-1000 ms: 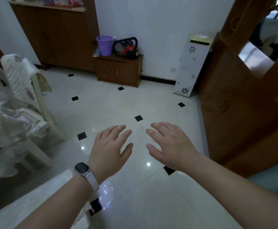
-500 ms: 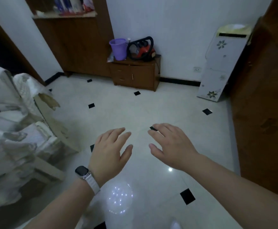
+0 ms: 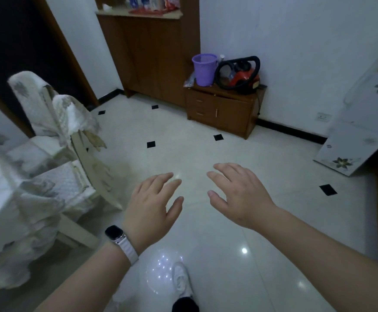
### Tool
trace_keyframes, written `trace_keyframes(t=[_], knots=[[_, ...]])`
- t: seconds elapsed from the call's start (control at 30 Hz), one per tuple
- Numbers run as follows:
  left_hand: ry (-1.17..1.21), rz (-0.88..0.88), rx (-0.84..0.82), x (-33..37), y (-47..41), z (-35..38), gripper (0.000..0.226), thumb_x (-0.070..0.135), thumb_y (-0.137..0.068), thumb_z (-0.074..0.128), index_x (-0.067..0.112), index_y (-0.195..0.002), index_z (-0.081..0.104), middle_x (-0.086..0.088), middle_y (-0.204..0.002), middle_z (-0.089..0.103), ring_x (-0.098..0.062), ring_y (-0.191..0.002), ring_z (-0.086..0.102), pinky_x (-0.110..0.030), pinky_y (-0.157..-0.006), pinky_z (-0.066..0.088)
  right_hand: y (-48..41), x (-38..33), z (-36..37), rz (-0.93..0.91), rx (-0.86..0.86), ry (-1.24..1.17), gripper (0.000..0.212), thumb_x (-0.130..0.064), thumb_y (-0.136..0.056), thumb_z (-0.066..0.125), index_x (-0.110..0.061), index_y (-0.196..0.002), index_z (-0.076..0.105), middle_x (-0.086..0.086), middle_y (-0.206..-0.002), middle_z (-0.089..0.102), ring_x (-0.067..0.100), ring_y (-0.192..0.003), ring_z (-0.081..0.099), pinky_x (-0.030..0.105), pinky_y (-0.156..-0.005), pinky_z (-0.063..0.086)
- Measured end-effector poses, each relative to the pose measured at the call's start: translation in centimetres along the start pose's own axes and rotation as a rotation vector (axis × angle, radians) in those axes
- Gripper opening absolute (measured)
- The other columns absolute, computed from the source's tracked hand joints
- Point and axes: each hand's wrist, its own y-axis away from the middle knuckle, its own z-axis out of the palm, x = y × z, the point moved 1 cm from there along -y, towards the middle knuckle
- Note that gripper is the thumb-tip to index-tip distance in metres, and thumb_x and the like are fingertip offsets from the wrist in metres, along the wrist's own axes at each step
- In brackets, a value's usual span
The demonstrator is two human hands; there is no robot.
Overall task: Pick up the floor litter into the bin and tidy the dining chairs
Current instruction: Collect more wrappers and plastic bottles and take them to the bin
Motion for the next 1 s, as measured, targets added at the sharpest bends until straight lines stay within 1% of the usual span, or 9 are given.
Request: trace_keyframes(t=[0.07, 0.17, 0.3, 0.47, 0.57, 0.67, 0.8, 1.0], knots=[[0.014, -0.007, 0.007, -3.3, -2.7, 1.5, 0.040, 0.041, -0.091, 0.053, 0.019, -0.120, 0.068, -0.004, -0.126, 0.065, -0.029, -0.109, 0.062, -0.036, -0.094, 0.036, -3.6, 0.6, 1.8, 0.013, -0.034, 0.029, 0.046, -0.043, -0.089, 0.046, -0.013, -0.117, 0.067, 0.010, -0.122, 0.063, 0.031, -0.111, 0.058, 0.039, -0.087, 0.048], [0.057, -0.018, 0.022, -8.2, -6.8, 2.7, 0.041, 0.042, -0.091, 0.052, 0.019, -0.122, 0.067, -0.004, -0.125, 0.065, -0.029, -0.108, 0.062, -0.039, -0.093, 0.041, -9.3, 1.0, 4.1, 0.025, -0.060, 0.045, 0.045, -0.043, -0.089, 0.046, -0.013, -0.116, 0.067, 0.010, -0.121, 0.064, 0.029, -0.110, 0.058, 0.040, -0.085, 0.050], [0.062, 0.014, 0.023, -14.7, -12.7, 3.3, 0.042, 0.042, -0.092, 0.051, 0.018, -0.123, 0.066, -0.005, -0.126, 0.065, -0.029, -0.111, 0.061, -0.040, -0.092, 0.044, -17.3, 0.9, 5.9, 0.027, -0.057, 0.073, 0.045, -0.043, -0.089, 0.046, -0.013, -0.115, 0.067, 0.010, -0.122, 0.064, 0.030, -0.110, 0.058, 0.041, -0.085, 0.051], [0.061, 0.007, 0.034, -20.0, -17.9, 4.0, 0.043, 0.042, -0.092, 0.051, 0.017, -0.124, 0.065, -0.006, -0.127, 0.064, -0.030, -0.113, 0.059, -0.045, -0.093, 0.047, -24.8, 1.0, 8.8, 0.022, -0.075, 0.067, 0.047, -0.044, -0.090, 0.045, -0.014, -0.119, 0.066, 0.009, -0.125, 0.063, 0.030, -0.114, 0.057, 0.040, -0.088, 0.048], [0.020, 0.020, 0.071, -22.9, -19.9, 4.5, 0.041, 0.040, -0.091, 0.054, 0.016, -0.122, 0.067, -0.007, -0.126, 0.064, -0.030, -0.112, 0.060, -0.043, -0.093, 0.046, -28.9, 1.8, 11.4, -0.025, -0.112, 0.056, 0.048, -0.045, -0.091, 0.044, -0.015, -0.121, 0.064, 0.009, -0.126, 0.061, 0.031, -0.116, 0.055, 0.041, -0.090, 0.046], [-0.050, 0.018, 0.072, -25.8, -22.0, 5.5, 0.039, 0.036, -0.090, 0.057, 0.015, -0.120, 0.067, -0.008, -0.125, 0.065, -0.030, -0.112, 0.060, -0.041, -0.094, 0.041, -33.1, 2.8, 13.9, -0.065, -0.131, 0.031, 0.048, -0.045, -0.091, 0.044, -0.015, -0.123, 0.063, 0.009, -0.128, 0.061, 0.030, -0.117, 0.055, 0.041, -0.092, 0.045], [-0.129, 0.006, 0.035, -29.3, -26.0, 7.3, 0.040, 0.038, -0.091, 0.055, 0.016, -0.122, 0.067, -0.007, -0.126, 0.065, -0.030, -0.114, 0.059, -0.041, -0.095, 0.040, -38.9, 5.1, 17.7, -0.132, -0.116, -0.021, 0.048, -0.044, -0.091, 0.045, -0.014, -0.124, 0.063, 0.010, -0.128, 0.061, 0.031, -0.117, 0.055, 0.042, -0.094, 0.045], [-0.242, -0.076, 0.038, -34.3, -35.2, 10.1, 0.039, 0.037, -0.090, 0.056, 0.016, -0.120, 0.068, -0.007, -0.126, 0.065, -0.029, -0.114, 0.059, -0.041, -0.095, 0.040, -49.4, 10.4, 22.9, -0.239, -0.075, -0.088, 0.046, -0.044, -0.091, 0.045, -0.014, -0.119, 0.066, 0.008, -0.124, 0.063, 0.029, -0.112, 0.057, 0.039, -0.089, 0.045]])
